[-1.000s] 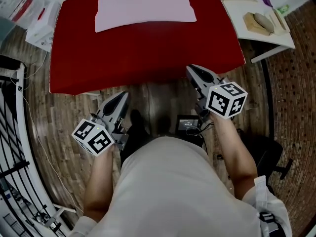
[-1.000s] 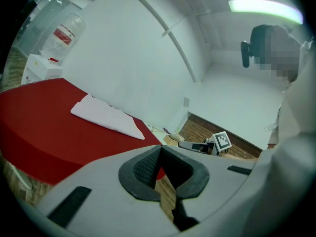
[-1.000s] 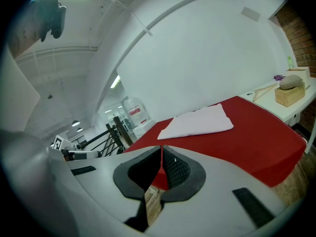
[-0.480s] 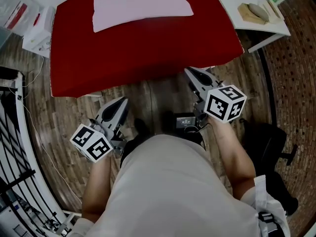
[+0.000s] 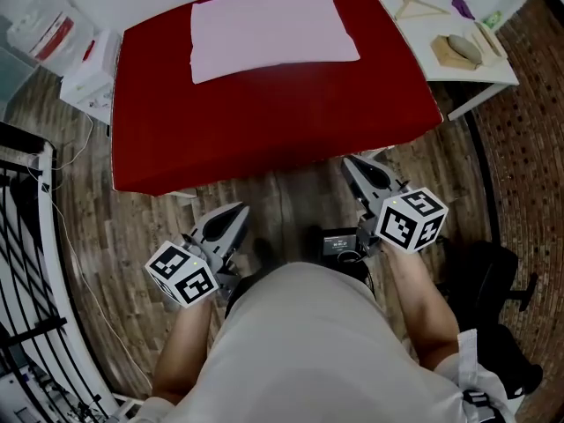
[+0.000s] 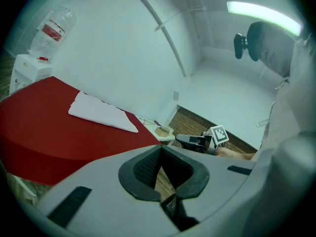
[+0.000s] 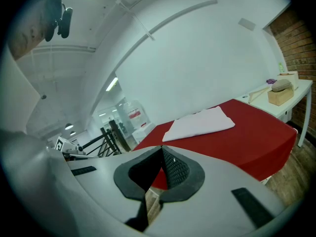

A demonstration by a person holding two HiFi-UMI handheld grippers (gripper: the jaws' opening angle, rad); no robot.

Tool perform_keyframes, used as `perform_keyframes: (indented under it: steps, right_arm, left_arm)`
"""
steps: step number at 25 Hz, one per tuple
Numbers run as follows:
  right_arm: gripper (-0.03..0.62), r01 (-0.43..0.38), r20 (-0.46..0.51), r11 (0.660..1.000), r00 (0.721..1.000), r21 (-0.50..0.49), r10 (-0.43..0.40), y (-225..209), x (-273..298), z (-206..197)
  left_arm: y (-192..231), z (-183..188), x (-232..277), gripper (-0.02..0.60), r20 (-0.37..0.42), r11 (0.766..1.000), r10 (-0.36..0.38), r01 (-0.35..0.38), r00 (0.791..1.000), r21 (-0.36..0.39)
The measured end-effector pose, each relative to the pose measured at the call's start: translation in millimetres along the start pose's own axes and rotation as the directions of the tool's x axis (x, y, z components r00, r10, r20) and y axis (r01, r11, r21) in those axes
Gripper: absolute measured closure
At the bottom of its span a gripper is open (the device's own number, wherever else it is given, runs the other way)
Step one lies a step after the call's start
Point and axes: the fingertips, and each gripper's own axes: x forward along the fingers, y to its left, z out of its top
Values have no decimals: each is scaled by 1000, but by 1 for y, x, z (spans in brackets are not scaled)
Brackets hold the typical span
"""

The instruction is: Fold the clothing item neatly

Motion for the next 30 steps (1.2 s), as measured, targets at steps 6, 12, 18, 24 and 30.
perform_keyframes:
  steps: [6, 12, 18, 24, 30]
  right_arm:
    - [582, -3, -9, 999, 1000, -34, 3, 14, 0, 10]
    - [583, 0, -27, 998, 1000, -62, -1, 15, 9, 16]
    - [583, 3, -26, 997, 1000, -71, -5, 10, 7, 14]
    - [583, 30, -34, 997, 999, -76, -32, 1, 4, 10]
    - [583, 43, -31, 996, 998, -81, -45, -6, 3, 7]
  left_arm:
    - [-4, 2, -4, 577, -10, 1000, -11, 11, 1000, -9]
    - [-4, 7, 0, 577, -6, 1000, -12, 12, 1000, -10]
    - [-9, -2, 9, 577, -27, 1000, -21, 20, 999, -17]
    - [-11, -8, 18, 577, -57, 999, -39, 37, 998, -27]
    - [-13, -10, 28, 577, -74, 998, -55, 54, 996, -20]
